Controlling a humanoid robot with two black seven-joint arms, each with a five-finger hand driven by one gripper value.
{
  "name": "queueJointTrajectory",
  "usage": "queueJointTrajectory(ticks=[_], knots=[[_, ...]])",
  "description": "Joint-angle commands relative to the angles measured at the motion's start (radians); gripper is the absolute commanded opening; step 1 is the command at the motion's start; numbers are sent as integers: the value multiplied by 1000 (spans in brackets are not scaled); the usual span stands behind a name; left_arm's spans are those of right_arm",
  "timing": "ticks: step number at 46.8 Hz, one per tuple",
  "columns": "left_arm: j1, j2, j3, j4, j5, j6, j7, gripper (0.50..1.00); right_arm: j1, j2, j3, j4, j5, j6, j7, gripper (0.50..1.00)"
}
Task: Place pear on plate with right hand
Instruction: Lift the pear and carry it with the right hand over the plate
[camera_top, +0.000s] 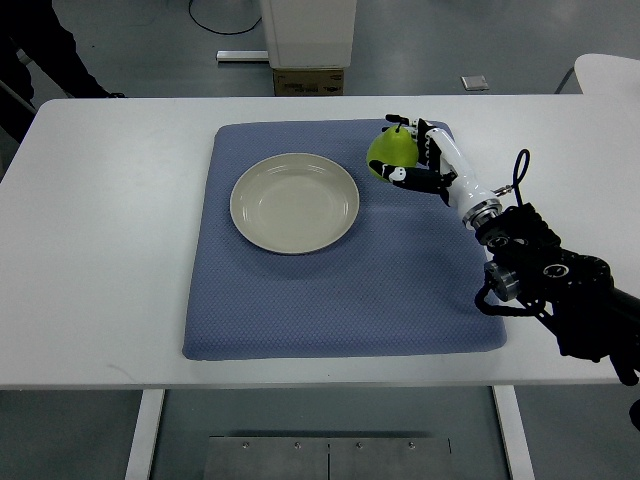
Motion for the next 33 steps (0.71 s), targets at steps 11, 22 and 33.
queueJointTrajectory(ticks=[11,22,33], knots=[[0,0,0,0,0,0,1,1000,46,50,-6,31,-3,14,0,500],[0,0,0,0,0,0,-1,1000,69,80,-50,31,-3,14,0,500],[0,0,0,0,0,0,1,1000,72,80,-113,33,-3,16,0,500]])
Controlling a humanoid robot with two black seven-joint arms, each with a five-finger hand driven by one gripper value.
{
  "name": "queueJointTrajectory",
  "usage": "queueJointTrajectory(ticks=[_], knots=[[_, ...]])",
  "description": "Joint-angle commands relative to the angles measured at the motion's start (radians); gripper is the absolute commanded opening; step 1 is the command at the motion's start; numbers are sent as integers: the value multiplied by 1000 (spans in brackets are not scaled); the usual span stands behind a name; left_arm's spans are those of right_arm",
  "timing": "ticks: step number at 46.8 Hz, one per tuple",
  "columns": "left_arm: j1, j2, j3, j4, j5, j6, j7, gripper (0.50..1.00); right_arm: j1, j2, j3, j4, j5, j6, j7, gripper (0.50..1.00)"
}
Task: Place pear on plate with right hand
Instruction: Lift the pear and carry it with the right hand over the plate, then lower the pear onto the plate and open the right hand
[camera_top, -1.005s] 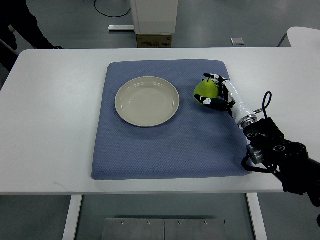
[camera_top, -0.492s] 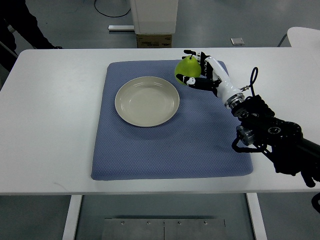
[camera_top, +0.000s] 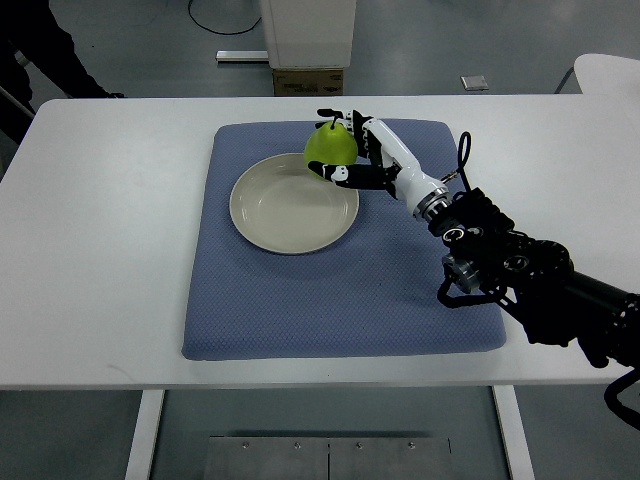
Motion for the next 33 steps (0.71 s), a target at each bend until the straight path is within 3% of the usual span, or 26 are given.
queueJointTrajectory(ticks=[1,33], knots=[[1,0,0,0,0,0,0,1000,0,0,-19,2,-1,0,0,500],[1,0,0,0,0,0,0,1000,-37,0,-91,15,-1,0,0,500]])
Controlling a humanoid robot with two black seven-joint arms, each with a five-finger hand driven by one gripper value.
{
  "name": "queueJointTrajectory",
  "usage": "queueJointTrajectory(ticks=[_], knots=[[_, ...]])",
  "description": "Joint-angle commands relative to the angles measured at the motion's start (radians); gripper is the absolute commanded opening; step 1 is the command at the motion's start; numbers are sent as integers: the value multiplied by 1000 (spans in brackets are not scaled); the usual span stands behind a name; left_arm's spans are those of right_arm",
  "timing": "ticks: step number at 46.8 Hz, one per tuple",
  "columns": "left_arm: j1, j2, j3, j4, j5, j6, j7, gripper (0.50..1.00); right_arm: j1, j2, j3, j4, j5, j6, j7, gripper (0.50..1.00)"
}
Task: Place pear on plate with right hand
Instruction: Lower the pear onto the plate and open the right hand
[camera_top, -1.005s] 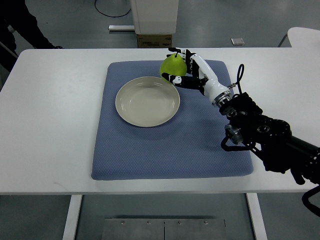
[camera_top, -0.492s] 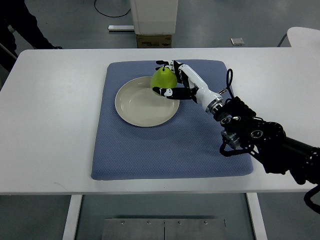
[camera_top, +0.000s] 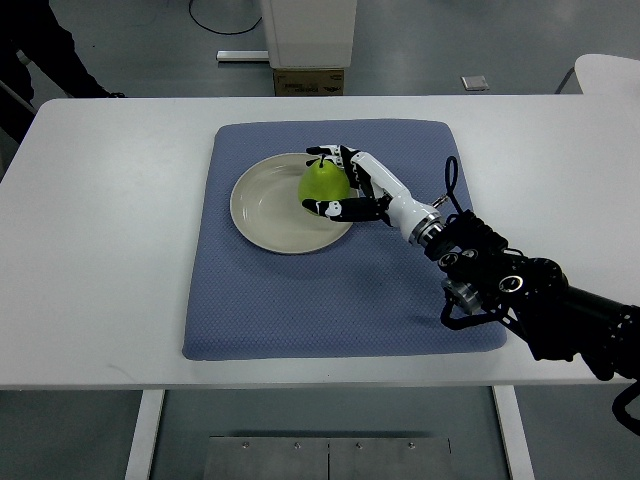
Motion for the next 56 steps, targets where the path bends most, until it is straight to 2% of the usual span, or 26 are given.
queueJointTrajectory(ticks=[1,22,23,24,25,27,30,35,56], knots=[[0,0,0,0,0,0,-1,1000,-7,0,0,0,2,0,0,500],[0,0,0,0,0,0,-1,1000,-26,0,1,-2,6,-2,0,500],[-1,0,0,0,0,0,-1,1000,-26,0,1,-2,6,-2,0,524],[0,0,0,0,0,0,-1,1000,-26,0,1,-2,6,-2,0,680],[0,0,0,0,0,0,1,1000,-26,0,3,-2,9,-3,0,773],[-1,0,0,0,0,0,1,1000,-26,0,6,-2,9,-3,0,797],[0,0,0,0,0,0,-1,1000,-26,0,9,-2,11,-3,0,884],[0,0,0,0,0,0,-1,1000,-24,0,9,-2,11,-3,0,981],[-1,0,0,0,0,0,1,1000,-17,0,18,-5,11,-2,0,998]])
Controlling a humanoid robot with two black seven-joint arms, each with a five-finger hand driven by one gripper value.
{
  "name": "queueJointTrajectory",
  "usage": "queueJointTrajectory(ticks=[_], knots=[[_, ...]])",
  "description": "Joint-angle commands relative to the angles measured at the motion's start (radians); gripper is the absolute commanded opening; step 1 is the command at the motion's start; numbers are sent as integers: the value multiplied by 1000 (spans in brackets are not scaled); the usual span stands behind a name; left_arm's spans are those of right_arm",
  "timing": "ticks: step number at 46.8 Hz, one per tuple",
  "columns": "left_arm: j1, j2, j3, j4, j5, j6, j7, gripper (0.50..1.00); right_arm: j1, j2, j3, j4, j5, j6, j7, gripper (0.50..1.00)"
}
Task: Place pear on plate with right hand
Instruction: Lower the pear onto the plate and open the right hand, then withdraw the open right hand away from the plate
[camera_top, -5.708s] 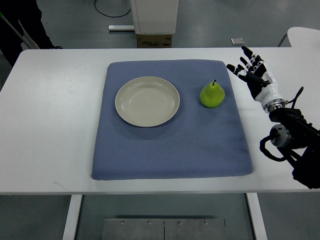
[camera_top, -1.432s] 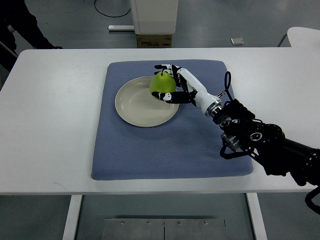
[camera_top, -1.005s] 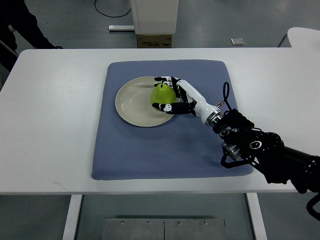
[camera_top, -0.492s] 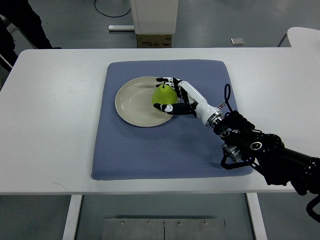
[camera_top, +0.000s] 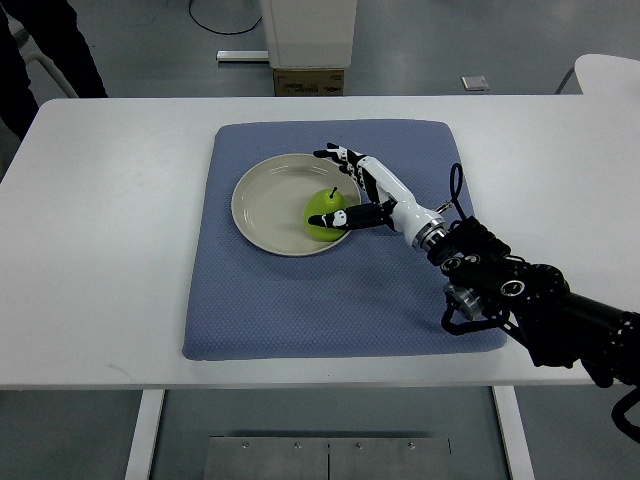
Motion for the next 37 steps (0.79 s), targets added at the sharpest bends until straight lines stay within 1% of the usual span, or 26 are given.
queueJointTrajectory(ticks=[1,7,13,17,37], knots=[[0,0,0,0,0,0,-1,1000,0,0,2,2,0,1,0,998],[0,0,0,0,0,0,1,1000,-1,0,15,17,0,3,0,998],[-1,0,0,0,0,0,-1,1000,-4,0,17,83,0,3,0,1000],[0,0,0,0,0,0,-1,1000,-7,-34,17,113,0,1,0,1000],[0,0,0,0,0,0,-1,1000,-73,-150,109,117,0,3,0,1000]])
